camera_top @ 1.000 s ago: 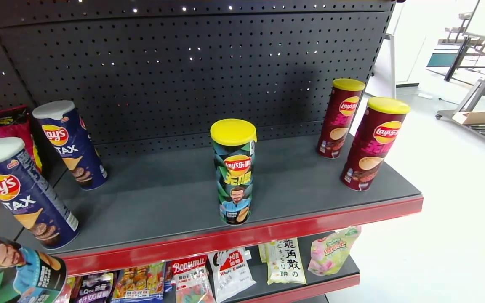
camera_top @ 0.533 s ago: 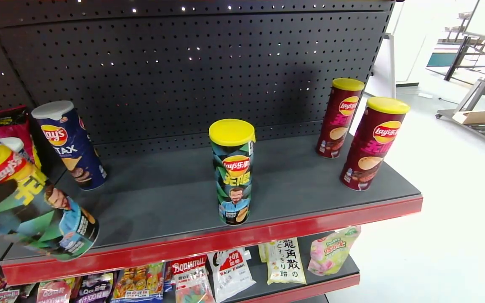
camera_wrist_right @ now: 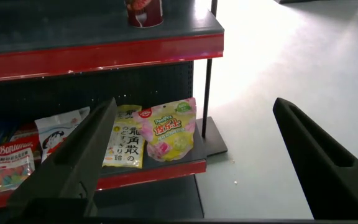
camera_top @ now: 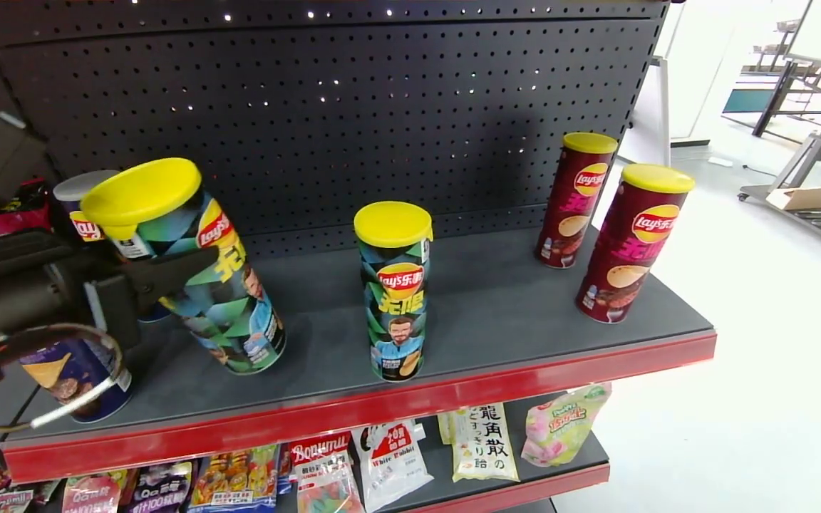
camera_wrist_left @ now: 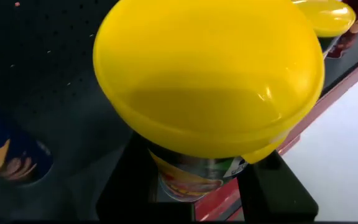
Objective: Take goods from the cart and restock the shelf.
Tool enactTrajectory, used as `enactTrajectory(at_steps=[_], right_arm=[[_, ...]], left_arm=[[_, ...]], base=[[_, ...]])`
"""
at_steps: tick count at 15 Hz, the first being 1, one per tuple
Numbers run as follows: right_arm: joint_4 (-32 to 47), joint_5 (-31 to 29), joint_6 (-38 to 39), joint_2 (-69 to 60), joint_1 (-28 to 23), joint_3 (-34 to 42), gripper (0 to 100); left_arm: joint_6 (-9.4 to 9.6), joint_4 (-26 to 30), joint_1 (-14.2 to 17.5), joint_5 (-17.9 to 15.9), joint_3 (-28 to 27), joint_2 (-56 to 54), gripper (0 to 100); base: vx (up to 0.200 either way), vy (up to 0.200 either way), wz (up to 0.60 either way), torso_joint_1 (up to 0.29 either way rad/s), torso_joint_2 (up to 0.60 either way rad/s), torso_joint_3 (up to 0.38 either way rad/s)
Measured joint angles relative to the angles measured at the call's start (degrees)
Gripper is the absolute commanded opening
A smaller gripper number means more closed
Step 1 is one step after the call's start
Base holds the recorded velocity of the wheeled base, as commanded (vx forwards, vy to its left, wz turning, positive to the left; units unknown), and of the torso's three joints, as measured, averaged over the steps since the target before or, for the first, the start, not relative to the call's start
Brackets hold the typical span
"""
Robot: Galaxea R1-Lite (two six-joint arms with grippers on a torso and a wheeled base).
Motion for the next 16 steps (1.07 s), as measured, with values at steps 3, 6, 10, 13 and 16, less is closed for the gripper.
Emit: enactTrajectory(at_steps=[3, 6, 10, 13, 16], right_arm=[[0.0, 0.0, 0.02, 0.0, 0.0, 0.0, 100], [0.0, 0.0, 0.0, 0.0, 0.0, 0.0, 100], [0.0, 0.0, 0.0, 0.0, 0.0, 0.0, 100], [0.0, 0.0, 0.0, 0.0, 0.0, 0.0, 100], [0.0, 0.0, 0.0, 0.0, 0.0, 0.0, 100]], left_arm=[[-1.3, -3.78, -0.99, 3.34, -6.84, 11.93, 0], [-4.69, -4.99, -1.68, 6.34, -16.74, 22.91, 0], [-7.09, -7.69, -3.96, 9.84, -24.3, 32.85, 0], [-7.11, -9.73, -6.06, 12.91, -27.6, 37.96, 0], [-7.11, -9.75, -7.68, 13.13, -30.82, 41.16, 0]], base=[[0.0, 0.0, 0.0, 0.0, 0.0, 0.0], [0.0, 0.0, 0.0, 0.0, 0.0, 0.0], [0.0, 0.0, 0.0, 0.0, 0.0, 0.0], [0.0, 0.0, 0.0, 0.0, 0.0, 0.0], [0.0, 0.0, 0.0, 0.0, 0.0, 0.0]])
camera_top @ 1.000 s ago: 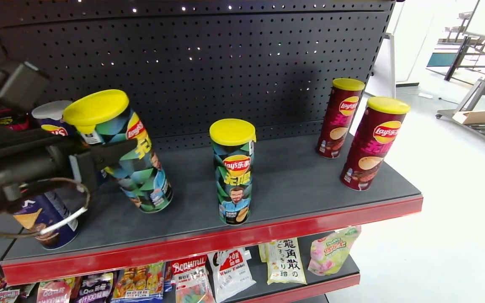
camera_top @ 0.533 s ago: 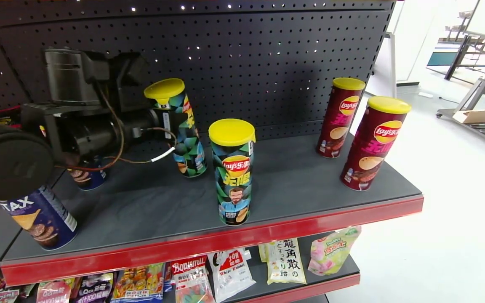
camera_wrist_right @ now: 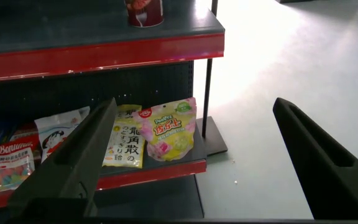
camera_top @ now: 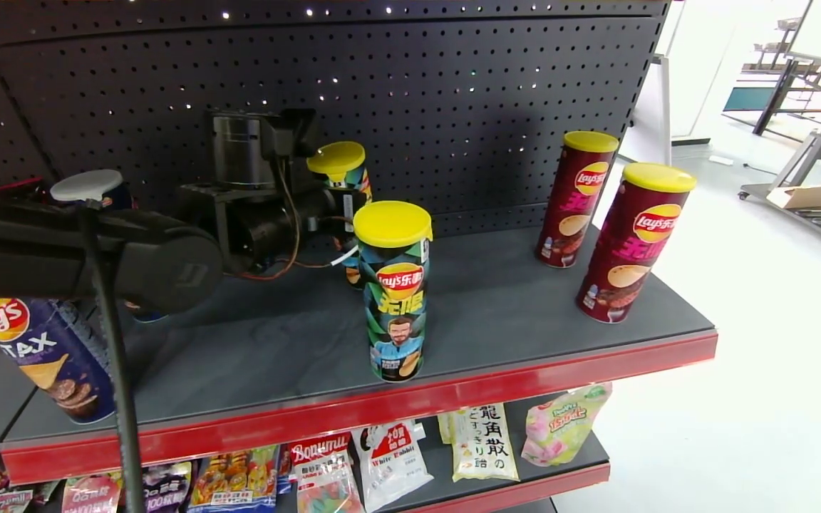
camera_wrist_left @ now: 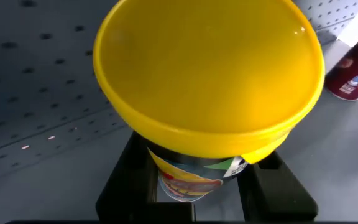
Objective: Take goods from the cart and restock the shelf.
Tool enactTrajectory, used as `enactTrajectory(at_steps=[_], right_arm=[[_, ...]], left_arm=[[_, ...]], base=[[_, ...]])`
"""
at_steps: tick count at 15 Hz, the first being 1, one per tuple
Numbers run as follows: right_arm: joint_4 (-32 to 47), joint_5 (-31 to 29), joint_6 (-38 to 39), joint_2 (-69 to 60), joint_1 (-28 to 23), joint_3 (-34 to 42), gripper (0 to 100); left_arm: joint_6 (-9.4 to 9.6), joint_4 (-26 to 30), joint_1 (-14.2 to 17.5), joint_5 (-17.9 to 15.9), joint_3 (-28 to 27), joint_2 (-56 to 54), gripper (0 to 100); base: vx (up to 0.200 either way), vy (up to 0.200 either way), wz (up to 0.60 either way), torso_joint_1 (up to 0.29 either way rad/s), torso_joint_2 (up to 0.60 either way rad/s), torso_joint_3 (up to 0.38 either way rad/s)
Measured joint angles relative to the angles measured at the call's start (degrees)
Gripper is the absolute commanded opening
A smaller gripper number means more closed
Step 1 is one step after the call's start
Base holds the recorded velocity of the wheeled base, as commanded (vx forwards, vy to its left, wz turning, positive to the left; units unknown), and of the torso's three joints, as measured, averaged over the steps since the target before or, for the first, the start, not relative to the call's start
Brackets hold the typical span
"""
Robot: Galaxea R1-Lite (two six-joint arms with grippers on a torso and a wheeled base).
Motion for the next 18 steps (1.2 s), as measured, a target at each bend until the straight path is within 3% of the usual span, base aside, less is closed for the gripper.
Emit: enactTrajectory(at_steps=[12, 15, 18], right_arm=[[0.0, 0.0, 0.02, 0.0, 0.0, 0.0, 100], [-0.02, 0.0, 0.0, 0.0, 0.0, 0.0, 100], [0.0, 0.0, 0.0, 0.0, 0.0, 0.0, 100]], left_arm=[[0.79, -1.29, -0.85, 0.55, -3.84, 4.83, 0], [3.71, -1.28, -0.5, 0.35, -3.93, 4.94, 0], [4.22, -1.29, -0.2, 0.35, -4.0, 5.02, 0]], base=[[0.0, 0.0, 0.0, 0.0, 0.0, 0.0], [0.0, 0.0, 0.0, 0.0, 0.0, 0.0], [0.0, 0.0, 0.0, 0.0, 0.0, 0.0]])
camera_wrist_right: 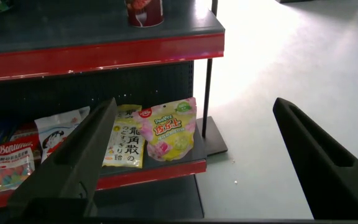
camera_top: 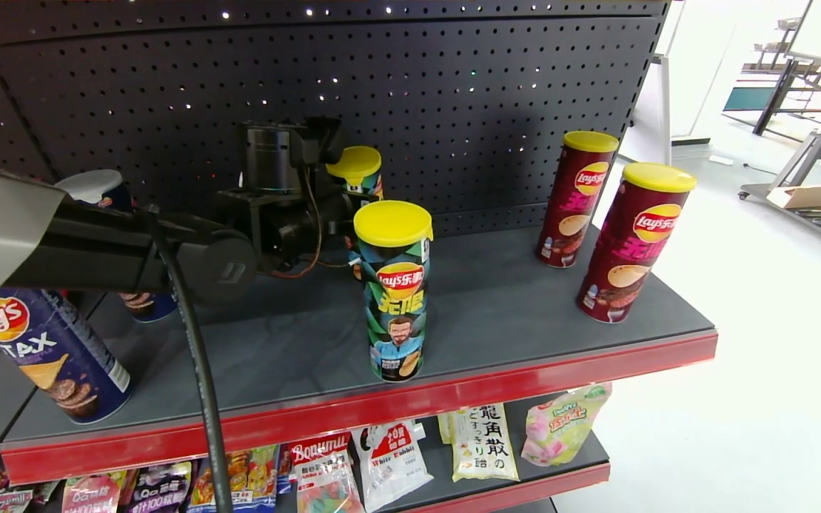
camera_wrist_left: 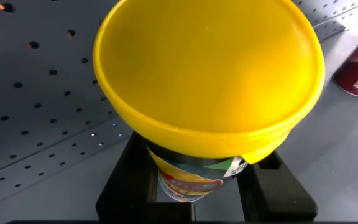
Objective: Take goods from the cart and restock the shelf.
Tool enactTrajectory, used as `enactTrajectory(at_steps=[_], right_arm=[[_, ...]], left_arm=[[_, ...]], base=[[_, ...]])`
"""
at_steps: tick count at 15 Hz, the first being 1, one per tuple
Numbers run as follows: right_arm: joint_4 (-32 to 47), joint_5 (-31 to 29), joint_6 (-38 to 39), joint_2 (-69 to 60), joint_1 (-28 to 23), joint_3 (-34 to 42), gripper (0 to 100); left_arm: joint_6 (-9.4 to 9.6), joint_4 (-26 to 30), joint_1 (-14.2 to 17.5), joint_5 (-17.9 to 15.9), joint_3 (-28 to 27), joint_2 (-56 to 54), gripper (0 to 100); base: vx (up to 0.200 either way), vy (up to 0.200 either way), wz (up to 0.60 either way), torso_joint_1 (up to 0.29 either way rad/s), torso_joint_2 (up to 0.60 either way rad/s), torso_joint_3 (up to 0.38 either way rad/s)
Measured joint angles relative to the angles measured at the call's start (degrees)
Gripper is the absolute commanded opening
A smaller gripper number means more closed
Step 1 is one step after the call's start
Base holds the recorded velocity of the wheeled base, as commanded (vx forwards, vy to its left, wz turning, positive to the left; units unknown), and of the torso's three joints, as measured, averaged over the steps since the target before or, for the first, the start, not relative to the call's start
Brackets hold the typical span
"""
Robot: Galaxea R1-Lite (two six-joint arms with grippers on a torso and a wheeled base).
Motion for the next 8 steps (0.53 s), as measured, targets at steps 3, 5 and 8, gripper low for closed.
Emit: enactTrajectory(at_steps=[3, 5, 8], right_arm=[[0.0, 0.0, 0.0, 0.0, 0.0, 0.0, 100], [-0.02, 0.0, 0.02, 0.0, 0.0, 0.0, 100], [0.0, 0.0, 0.0, 0.0, 0.0, 0.0, 100]], left_arm=[[-0.46, 0.0, 0.05, -0.04, 0.13, -0.01, 0], [-0.55, 0.01, 0.05, -0.15, 0.16, -0.01, 0], [-0.62, 0.04, -0.06, -0.26, 0.07, 0.0, 0]], base=[[0.0, 0.0, 0.0, 0.0, 0.0, 0.0], [0.0, 0.0, 0.0, 0.0, 0.0, 0.0], [0.0, 0.0, 0.0, 0.0, 0.0, 0.0]])
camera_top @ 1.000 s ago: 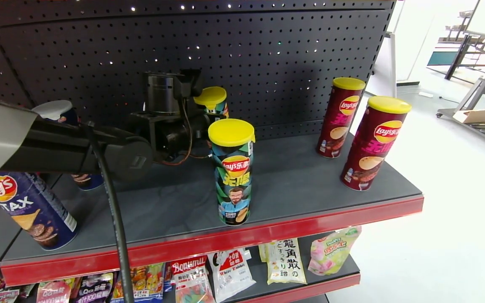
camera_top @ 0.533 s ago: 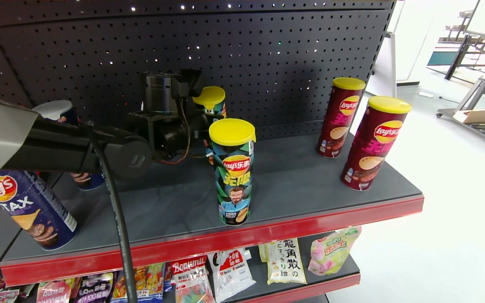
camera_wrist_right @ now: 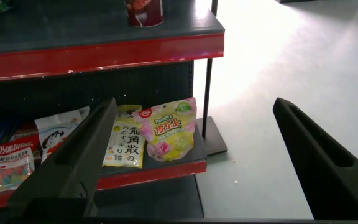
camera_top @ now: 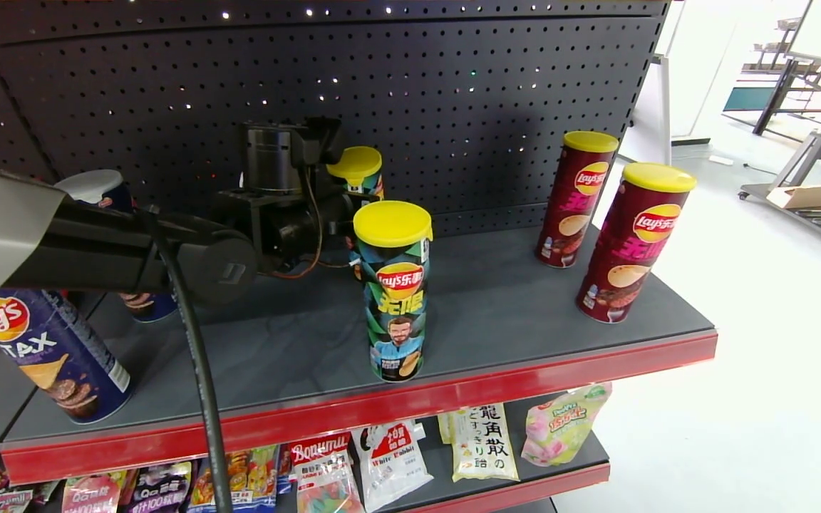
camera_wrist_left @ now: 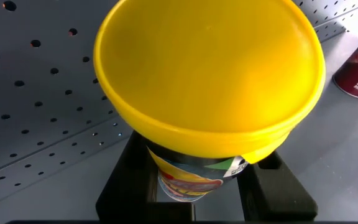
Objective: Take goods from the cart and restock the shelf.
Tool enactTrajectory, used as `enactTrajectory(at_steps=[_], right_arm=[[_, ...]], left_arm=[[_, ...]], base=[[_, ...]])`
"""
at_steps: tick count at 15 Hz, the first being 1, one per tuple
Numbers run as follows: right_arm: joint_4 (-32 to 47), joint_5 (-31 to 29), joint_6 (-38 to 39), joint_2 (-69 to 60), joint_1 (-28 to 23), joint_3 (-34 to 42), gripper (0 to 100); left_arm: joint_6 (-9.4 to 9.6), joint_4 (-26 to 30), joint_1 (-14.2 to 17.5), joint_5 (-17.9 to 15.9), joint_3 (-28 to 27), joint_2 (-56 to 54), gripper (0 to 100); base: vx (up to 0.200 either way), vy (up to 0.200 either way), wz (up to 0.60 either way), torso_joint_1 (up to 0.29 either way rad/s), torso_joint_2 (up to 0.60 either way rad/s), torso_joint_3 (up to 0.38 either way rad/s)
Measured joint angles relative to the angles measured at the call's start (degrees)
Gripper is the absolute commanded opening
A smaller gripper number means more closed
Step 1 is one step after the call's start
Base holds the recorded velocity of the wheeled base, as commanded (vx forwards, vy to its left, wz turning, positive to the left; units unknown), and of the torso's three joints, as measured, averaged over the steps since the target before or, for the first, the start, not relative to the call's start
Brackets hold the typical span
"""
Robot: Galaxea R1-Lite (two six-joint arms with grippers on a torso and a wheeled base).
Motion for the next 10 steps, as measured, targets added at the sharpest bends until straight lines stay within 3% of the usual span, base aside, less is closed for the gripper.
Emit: enactTrajectory(at_steps=[10], right_arm=[[0.0, 0.0, 0.0, 0.0, 0.0, 0.0, 100]], left_arm=[[0.0, 0.35, -0.11, 0.17, 1.5, -0.59, 0]], base=[[0.0, 0.0, 0.0, 0.0, 0.0, 0.0]])
